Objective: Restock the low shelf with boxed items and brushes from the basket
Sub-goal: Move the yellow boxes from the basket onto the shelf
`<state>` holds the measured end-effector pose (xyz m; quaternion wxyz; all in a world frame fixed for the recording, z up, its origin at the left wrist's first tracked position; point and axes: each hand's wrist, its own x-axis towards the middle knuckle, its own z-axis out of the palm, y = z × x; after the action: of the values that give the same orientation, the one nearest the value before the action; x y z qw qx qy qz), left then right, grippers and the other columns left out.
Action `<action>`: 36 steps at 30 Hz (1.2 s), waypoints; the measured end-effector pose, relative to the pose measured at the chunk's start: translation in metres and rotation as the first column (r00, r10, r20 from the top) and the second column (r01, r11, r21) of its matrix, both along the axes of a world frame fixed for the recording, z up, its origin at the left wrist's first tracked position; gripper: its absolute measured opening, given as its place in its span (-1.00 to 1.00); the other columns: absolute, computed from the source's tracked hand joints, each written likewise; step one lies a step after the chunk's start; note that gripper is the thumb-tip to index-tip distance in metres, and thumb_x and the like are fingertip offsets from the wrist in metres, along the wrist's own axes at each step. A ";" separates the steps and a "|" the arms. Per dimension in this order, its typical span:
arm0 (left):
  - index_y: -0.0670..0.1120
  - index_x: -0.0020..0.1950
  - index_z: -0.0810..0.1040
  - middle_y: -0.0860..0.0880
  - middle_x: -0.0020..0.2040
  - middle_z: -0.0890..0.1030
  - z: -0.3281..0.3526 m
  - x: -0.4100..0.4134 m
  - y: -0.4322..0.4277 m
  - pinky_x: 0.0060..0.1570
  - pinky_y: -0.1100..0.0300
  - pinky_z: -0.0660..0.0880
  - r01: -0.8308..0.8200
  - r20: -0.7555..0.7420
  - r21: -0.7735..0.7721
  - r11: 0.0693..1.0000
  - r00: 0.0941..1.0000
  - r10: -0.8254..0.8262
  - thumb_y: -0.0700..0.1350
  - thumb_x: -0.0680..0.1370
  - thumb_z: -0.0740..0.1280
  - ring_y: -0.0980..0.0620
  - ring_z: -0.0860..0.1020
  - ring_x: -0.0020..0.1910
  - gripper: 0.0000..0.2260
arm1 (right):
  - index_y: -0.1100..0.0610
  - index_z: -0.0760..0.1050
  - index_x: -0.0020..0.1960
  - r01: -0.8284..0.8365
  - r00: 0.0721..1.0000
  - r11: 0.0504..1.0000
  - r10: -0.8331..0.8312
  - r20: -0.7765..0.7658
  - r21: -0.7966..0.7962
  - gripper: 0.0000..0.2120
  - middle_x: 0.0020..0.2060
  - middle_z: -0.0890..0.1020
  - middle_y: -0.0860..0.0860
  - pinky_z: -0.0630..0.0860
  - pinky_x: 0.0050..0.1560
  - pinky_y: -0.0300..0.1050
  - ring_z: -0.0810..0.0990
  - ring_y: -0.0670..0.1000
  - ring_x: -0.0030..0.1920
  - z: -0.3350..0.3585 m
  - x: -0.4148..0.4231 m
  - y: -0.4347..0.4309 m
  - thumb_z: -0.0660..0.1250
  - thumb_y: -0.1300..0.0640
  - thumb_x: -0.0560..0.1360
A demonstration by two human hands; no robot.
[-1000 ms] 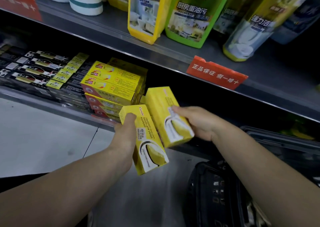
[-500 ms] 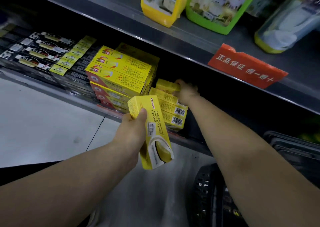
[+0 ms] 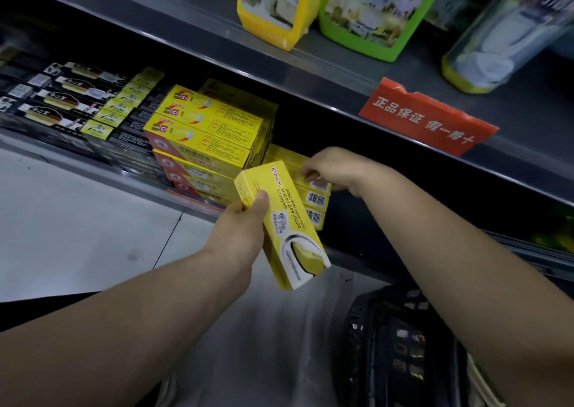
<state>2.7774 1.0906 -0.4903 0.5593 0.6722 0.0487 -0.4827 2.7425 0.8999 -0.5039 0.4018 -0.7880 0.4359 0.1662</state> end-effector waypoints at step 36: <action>-0.04 0.26 0.43 0.04 0.11 0.56 0.018 -0.018 -0.014 -0.02 0.29 0.38 0.737 0.703 0.288 0.612 0.271 -0.657 -0.13 0.56 0.23 0.09 0.50 0.09 -0.73 | 0.03 -0.07 0.55 -0.420 0.905 0.845 0.363 -0.221 -0.333 -0.33 0.45 0.27 0.17 0.32 -0.39 -0.29 0.31 -0.13 -0.33 -0.061 0.033 -0.045 0.03 0.43 0.54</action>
<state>2.7594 1.0770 -0.4727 0.2861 0.7301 -0.5111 -0.3521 2.7754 0.8547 -0.5653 0.1688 -0.9073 0.3178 0.2175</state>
